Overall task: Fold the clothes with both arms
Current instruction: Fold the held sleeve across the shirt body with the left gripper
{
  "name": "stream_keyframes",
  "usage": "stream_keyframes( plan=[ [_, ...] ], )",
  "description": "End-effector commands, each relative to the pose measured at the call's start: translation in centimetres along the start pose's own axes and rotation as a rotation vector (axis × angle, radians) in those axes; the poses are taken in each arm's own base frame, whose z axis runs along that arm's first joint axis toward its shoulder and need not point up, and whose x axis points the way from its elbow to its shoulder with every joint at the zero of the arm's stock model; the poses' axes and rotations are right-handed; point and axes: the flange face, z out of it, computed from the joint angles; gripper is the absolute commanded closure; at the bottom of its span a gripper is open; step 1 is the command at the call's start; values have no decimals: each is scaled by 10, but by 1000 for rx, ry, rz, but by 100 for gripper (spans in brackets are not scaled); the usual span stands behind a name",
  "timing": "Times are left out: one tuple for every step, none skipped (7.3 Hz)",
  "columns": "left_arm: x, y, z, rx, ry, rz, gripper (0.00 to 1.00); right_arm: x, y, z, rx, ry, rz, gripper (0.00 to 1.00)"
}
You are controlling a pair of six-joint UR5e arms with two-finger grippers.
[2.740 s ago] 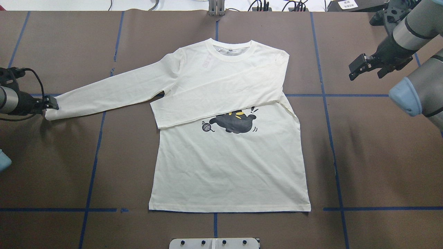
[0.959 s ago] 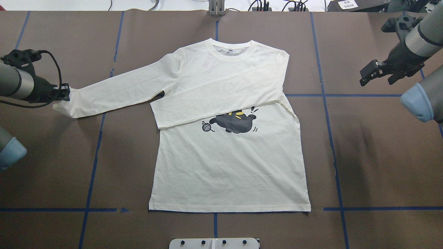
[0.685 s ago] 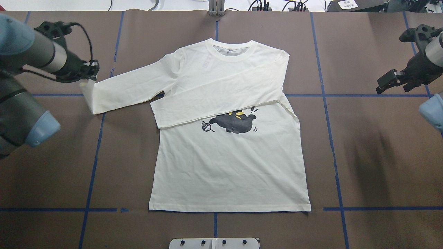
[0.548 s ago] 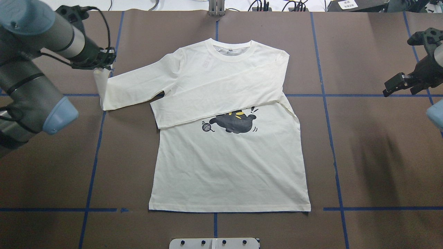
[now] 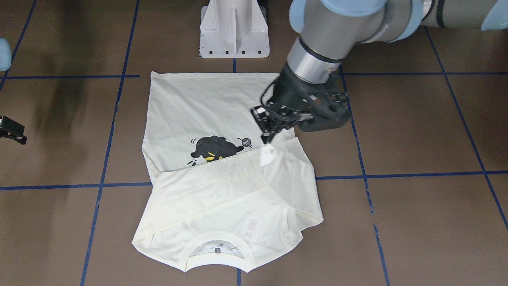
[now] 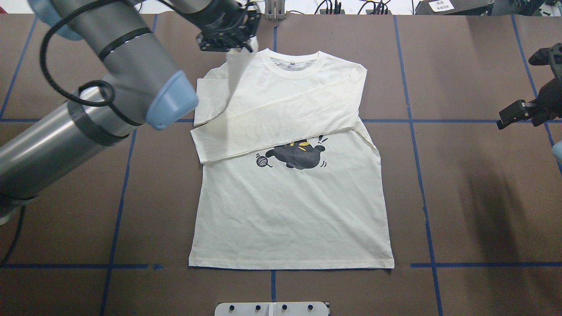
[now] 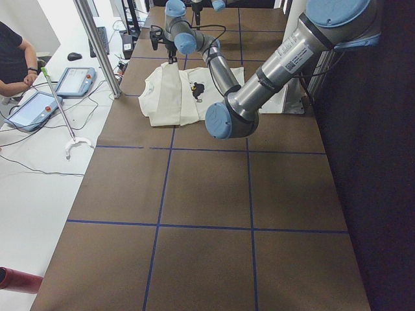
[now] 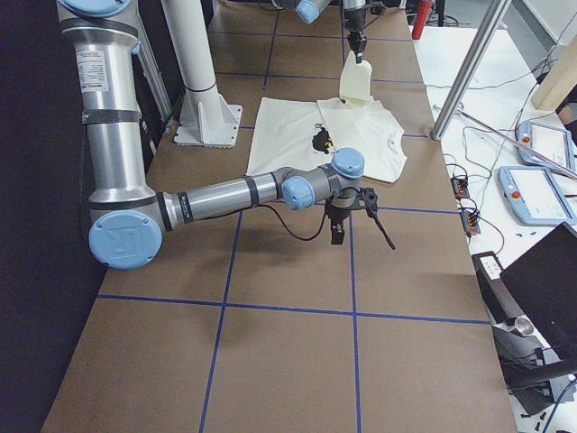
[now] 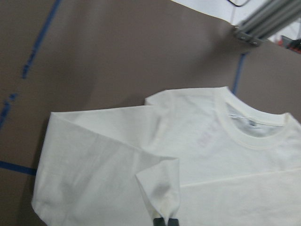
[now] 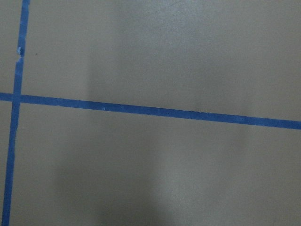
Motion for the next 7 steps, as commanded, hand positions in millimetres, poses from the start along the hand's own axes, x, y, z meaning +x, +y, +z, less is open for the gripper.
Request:
stream_keyframes(
  plan=[
    [56,46,44,-74,91,-80,100,2,-1,2,-2,4,5,0],
    [59,62,77,-54,86,-78,100,2,0,2,-4,3,9,0],
    [61,100,105,-49,77,-74,100,2,1,2,-4,3,15,0],
    [61,114,123,-48,77,-67,100,2,0,2,-3,3,16,0],
    [56,116,148,-38,76,-65,100,3,1,2,-4,3,17,0],
    [61,132,185,-11,71,-55,100,4,2,3,-5,4,19,0],
    [73,163,230,9,66,-42,100,3,1,4,-7,4,19,0]
  ],
)
